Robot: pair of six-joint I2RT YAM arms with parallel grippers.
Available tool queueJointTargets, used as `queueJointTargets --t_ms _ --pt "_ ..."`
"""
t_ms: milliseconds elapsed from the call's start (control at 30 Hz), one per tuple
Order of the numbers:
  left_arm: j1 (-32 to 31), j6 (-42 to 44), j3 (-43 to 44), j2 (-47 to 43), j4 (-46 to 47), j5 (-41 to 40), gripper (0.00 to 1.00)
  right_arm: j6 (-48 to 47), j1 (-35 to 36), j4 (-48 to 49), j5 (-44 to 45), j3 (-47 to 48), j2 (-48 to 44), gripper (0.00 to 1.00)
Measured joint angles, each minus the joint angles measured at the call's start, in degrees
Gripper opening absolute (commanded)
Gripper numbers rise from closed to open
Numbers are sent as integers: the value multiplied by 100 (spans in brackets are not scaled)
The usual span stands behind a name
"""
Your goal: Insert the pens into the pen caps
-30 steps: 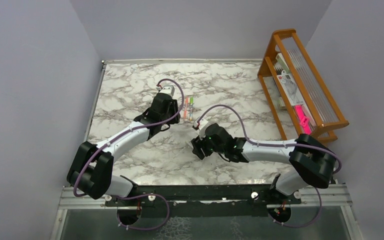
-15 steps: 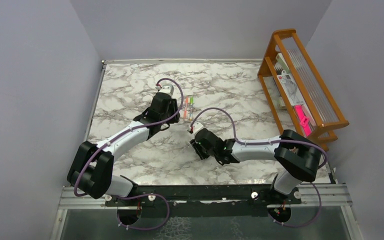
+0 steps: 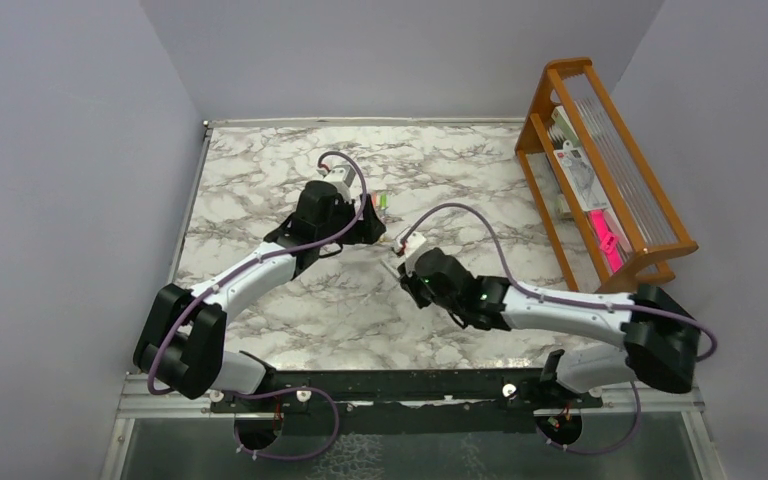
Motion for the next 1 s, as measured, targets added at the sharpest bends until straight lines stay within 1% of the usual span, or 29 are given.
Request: queueJointTargets --t_ms 33,133,167,200,300,400,500,600,867,1000 --pt "28 -31 0 -2 101 195 77 -48 -24 -33 -31 -4 -278 1" --pt "129 -249 0 -2 496 1104 69 -195 -129 -223 -221 57 -1150 1" --pt "162 -358 0 -2 667 1412 68 -243 -153 -328 -269 116 -1355 1" --pt "190 -457 4 0 828 1683 69 -299 -164 -446 -313 190 -1539 1" --pt "240 -754 79 33 1217 2465 74 -509 -197 -815 -476 369 -2011 1" --pt "260 -1178 173 105 1764 3200 75 -654 -197 -1137 -675 378 -2470 1" --pt "260 -1578 214 109 2236 3687 75 -769 -197 -1440 -892 422 -2911 1" --pt "260 -1899 328 109 2559 4096 73 -866 -197 -1696 -979 621 -3134 1" --pt "260 -2262 535 107 2944 4852 71 -1003 -197 -2055 -977 734 -3279 1" --pt "260 -2302 535 107 2986 5021 70 -1056 -197 -2083 -964 734 -3254 1"
